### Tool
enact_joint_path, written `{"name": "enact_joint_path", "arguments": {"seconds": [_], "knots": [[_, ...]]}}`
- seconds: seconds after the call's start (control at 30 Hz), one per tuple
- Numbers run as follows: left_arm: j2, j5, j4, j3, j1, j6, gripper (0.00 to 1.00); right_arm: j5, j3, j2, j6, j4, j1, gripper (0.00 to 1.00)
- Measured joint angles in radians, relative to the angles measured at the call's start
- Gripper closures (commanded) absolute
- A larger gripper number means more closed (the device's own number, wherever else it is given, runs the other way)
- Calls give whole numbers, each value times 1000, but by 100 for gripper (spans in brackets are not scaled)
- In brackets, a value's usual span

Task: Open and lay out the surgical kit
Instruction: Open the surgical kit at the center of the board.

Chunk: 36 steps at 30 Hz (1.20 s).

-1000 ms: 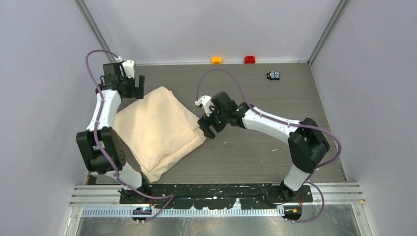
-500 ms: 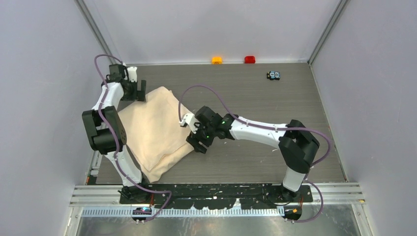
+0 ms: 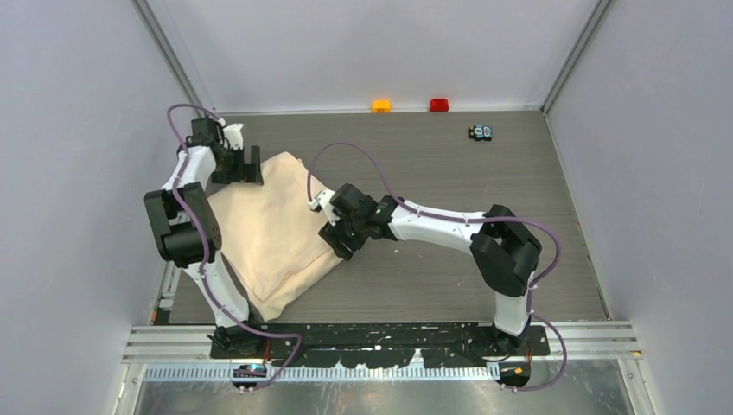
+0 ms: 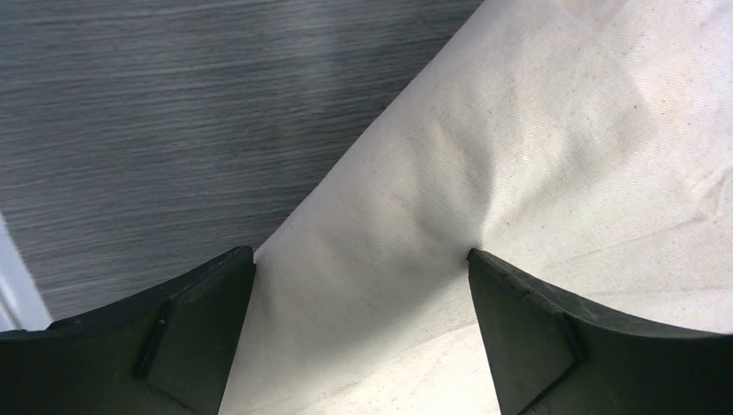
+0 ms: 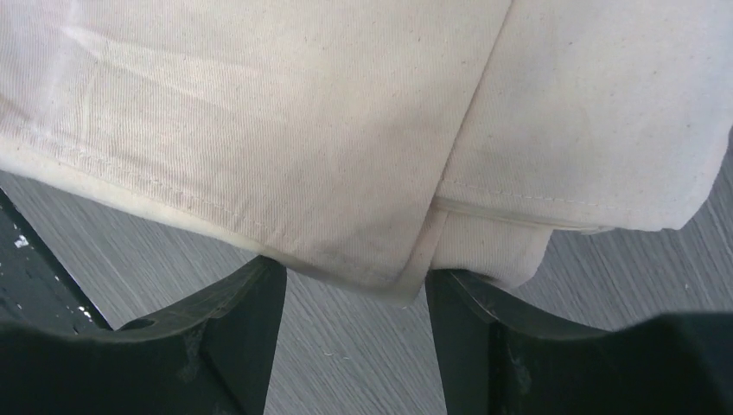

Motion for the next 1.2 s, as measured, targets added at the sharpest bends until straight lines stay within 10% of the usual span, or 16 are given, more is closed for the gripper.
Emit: {"name": "enact_joint_path", "arguments": {"seconds": [0.73,1.2], "knots": [[-11,202,52,-109,43,-145,18,37,71,33,9,-100,-274,37],[-81,294,266,-272,-364,-467,16,35,-21,-203,-74,-154,-611,30]]}}
